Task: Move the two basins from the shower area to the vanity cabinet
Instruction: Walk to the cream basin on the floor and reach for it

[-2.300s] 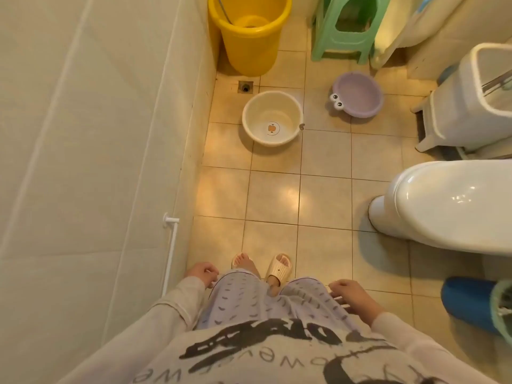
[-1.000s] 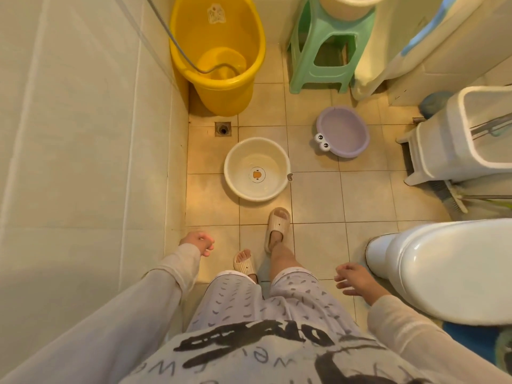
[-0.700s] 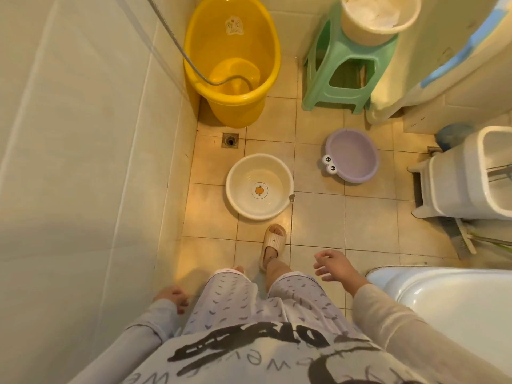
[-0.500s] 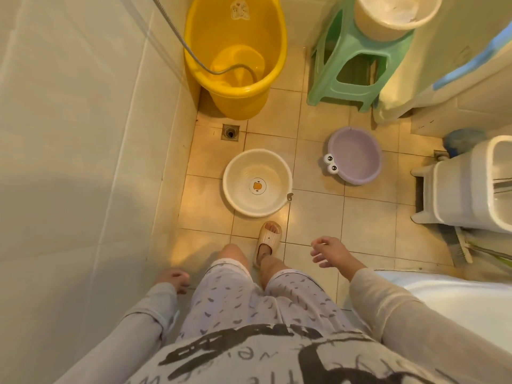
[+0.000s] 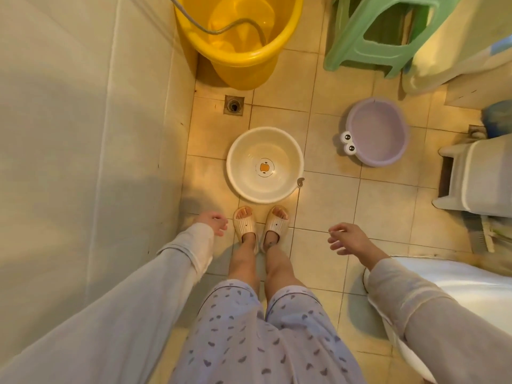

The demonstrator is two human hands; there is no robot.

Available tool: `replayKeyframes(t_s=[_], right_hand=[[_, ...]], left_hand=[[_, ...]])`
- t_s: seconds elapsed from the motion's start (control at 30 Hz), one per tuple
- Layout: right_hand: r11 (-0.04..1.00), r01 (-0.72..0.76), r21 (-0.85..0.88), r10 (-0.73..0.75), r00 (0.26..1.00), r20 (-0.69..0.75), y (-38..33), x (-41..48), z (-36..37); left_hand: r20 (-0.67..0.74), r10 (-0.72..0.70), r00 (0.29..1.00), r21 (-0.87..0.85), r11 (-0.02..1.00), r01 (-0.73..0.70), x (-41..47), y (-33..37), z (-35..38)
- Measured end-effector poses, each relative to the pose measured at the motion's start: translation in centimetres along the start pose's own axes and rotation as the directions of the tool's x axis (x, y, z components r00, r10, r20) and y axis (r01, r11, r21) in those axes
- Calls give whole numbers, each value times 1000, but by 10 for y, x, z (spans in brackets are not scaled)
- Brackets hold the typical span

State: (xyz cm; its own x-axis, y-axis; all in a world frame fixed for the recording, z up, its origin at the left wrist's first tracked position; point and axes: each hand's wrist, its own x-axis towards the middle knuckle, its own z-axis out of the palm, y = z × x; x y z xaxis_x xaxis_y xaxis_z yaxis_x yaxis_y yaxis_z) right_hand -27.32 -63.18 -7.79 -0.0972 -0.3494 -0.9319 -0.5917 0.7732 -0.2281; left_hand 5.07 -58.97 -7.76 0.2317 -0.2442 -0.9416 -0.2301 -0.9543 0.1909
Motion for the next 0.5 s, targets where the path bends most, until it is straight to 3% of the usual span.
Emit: replayKeyframes(t_s=[0.3, 0.5], right_hand=[[997, -70, 46, 70, 998, -2, -32, 163, 25], [996, -56, -63, 51, 996, -76, -40, 326, 55]], left_hand=[[8, -49, 999, 62, 997, 49, 166, 22, 9], [-159, -14, 987, 132, 991, 36, 323, 28, 28]])
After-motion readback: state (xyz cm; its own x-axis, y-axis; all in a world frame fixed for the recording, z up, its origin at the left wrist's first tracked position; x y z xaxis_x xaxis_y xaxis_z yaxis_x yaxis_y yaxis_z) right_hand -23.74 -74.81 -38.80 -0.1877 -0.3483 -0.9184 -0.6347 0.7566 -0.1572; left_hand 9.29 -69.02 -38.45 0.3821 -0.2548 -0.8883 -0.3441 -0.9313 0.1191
